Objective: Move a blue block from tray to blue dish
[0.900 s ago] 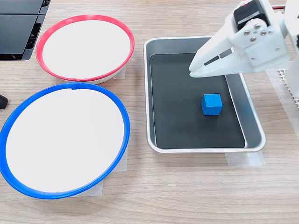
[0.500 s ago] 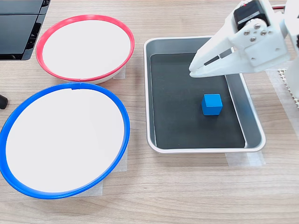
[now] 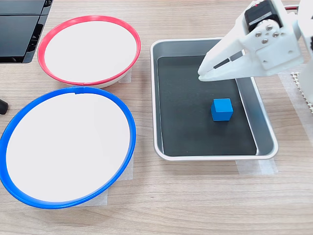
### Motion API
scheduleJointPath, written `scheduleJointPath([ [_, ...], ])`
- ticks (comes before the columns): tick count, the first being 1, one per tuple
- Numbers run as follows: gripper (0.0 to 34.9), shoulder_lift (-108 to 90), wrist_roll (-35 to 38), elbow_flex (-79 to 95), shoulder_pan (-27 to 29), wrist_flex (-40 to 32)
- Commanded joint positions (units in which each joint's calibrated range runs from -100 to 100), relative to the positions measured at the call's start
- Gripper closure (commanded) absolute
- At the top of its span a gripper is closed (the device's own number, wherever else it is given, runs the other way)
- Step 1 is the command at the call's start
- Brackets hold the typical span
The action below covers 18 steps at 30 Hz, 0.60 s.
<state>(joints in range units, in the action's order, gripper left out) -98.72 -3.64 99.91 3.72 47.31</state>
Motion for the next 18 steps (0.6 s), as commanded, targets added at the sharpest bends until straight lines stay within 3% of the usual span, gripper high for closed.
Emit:
scheduleJointPath([
  [1,34.6,-0.34,-0.15,0.09,-0.28,0.11],
  [6,34.6,-0.34,0.05,0.09,-0.56,0.11],
  [8,34.7,2.73,2.34,-0.73,-3.86,-1.62],
  [12,34.6,21.75,12.75,-13.2,-1.6,-11.86],
  [14,31.4,33.01,15.38,-21.85,-1.13,-15.41],
  [16,34.6,44.69,17.63,-31.32,-1.51,-18.05],
  [18,34.7,56.21,19.68,-40.69,-2.16,-20.03],
])
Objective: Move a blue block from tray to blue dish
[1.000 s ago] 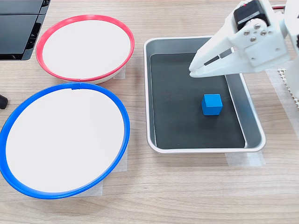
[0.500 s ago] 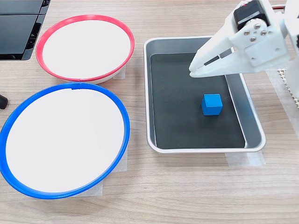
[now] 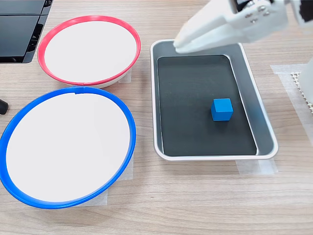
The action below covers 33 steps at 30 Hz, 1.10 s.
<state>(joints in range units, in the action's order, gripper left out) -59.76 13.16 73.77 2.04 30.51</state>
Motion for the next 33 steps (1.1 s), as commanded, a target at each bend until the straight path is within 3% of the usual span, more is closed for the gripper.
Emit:
scheduleJointPath([
  [1,34.7,22.79,4.2,-18.93,-0.67,-4.46],
  [5,34.9,43.09,12.41,-38.59,-0.95,-6.77],
  [7,34.9,48.2,17.58,-45.05,-1.33,-4.3],
  [11,34.7,54.26,27.64,-57.89,-0.95,15.18],
  [17,33.4,51.1,33.7,-60.62,0.18,40.69],
  [20,30.2,47.27,35.51,-57.98,0.55,49.35],
  [22,25.2,44.28,36.78,-53.7,0.55,52.49],
  [26,19.5,41.21,38.05,-45.69,-0.58,53.07],
  [28,14.9,41.21,38.49,-42.96,-1.24,53.15],
  [33,10.1,43.34,37.7,-38.04,-3.02,49.44],
])
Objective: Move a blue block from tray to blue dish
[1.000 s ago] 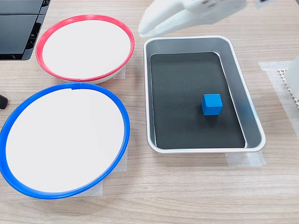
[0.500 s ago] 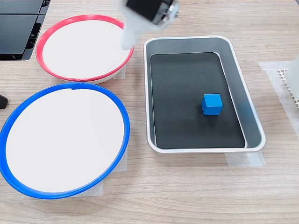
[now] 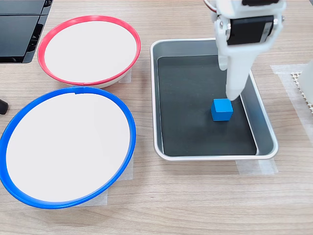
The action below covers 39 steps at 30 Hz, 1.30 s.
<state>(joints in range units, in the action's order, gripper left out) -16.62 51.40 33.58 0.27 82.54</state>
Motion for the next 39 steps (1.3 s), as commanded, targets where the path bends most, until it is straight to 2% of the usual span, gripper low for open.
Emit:
scheduleJointPath([
  [1,9.9,0.63,-0.54,3.07,-1.44,-3.76],
  [12,11.1,4.64,-0.59,12.08,-3.98,-13.09],
  [23,15.4,7.03,0.0,12.81,-5.49,-19.11],
  [25,18.2,7.46,0.1,12.81,-5.77,-19.69],
  [30,30.7,7.37,0.34,13.35,-6.05,-20.35],
  [32,34.6,7.03,0.54,13.17,-6.05,-19.36],
  [35,34.6,6.43,0.34,10.44,-6.24,-13.5],
  [36,34.6,6.26,-0.05,7.8,-6.62,-9.37],
  [37,34.6,6.26,-2.0,2.06,-7.65,-3.18],
  [39,34.6,6.35,-5.13,-3.31,-9.16,0.37],
])
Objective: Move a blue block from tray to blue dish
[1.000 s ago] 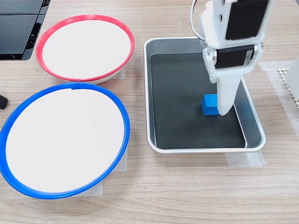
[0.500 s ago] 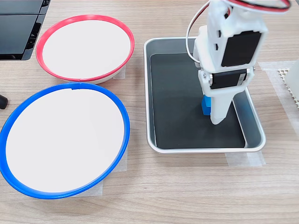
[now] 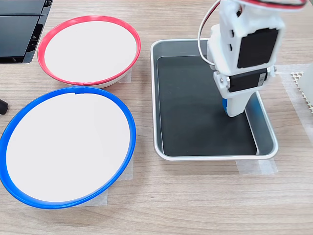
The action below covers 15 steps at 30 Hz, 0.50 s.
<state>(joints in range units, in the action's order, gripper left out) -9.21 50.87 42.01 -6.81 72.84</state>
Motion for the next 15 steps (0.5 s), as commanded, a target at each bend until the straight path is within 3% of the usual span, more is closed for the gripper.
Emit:
scheduleJointPath([
  [1,34.6,-0.81,-6.4,-14.75,-2.93,11.4],
  [3,34.7,-0.22,-11.72,-20.3,-4.43,11.4],
  [6,34.7,1.06,-19.29,-27.4,-5.19,4.71],
  [15,34.9,7.46,-36.92,-30.68,-3.59,-30.87],
])
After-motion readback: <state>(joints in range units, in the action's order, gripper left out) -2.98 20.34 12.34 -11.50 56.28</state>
